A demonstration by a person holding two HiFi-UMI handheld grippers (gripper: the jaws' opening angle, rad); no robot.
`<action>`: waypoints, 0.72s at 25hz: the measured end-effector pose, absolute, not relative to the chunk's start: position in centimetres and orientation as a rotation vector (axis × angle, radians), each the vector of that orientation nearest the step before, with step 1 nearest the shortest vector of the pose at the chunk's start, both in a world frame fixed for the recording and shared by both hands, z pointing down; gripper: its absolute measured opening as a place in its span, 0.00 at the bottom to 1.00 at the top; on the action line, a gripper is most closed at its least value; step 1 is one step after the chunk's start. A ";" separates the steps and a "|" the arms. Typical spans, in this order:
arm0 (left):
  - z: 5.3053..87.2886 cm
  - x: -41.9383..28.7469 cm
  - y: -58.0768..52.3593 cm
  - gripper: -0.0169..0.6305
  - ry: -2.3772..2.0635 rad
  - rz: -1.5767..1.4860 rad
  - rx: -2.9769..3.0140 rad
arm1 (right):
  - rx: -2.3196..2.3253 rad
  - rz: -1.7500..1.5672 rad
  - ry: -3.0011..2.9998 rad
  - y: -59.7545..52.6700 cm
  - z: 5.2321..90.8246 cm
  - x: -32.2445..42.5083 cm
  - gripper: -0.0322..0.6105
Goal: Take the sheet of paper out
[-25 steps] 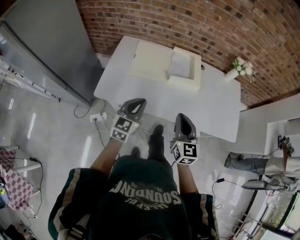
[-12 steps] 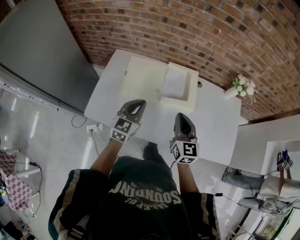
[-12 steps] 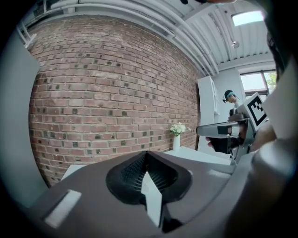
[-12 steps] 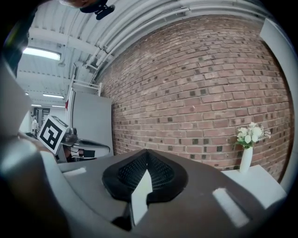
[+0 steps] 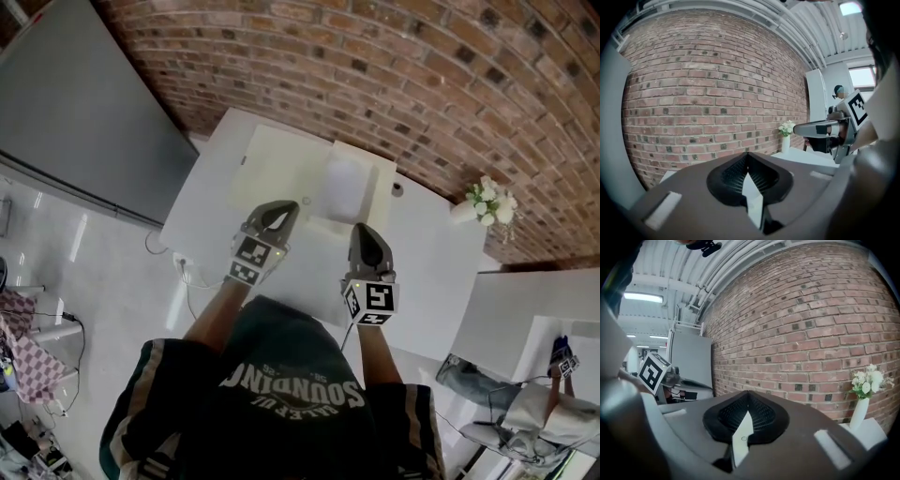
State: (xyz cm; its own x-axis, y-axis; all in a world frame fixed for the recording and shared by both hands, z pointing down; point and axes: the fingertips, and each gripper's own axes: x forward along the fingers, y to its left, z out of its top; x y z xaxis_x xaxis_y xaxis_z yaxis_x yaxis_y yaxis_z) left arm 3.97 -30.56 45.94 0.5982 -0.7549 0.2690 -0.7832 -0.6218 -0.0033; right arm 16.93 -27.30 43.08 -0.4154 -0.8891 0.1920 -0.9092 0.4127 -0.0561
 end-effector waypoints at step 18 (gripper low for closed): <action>49.4 3.6 -36.4 0.04 -1.213 0.437 2.638 | 1.671 0.289 -2.462 -31.8 44.8 16.9 0.05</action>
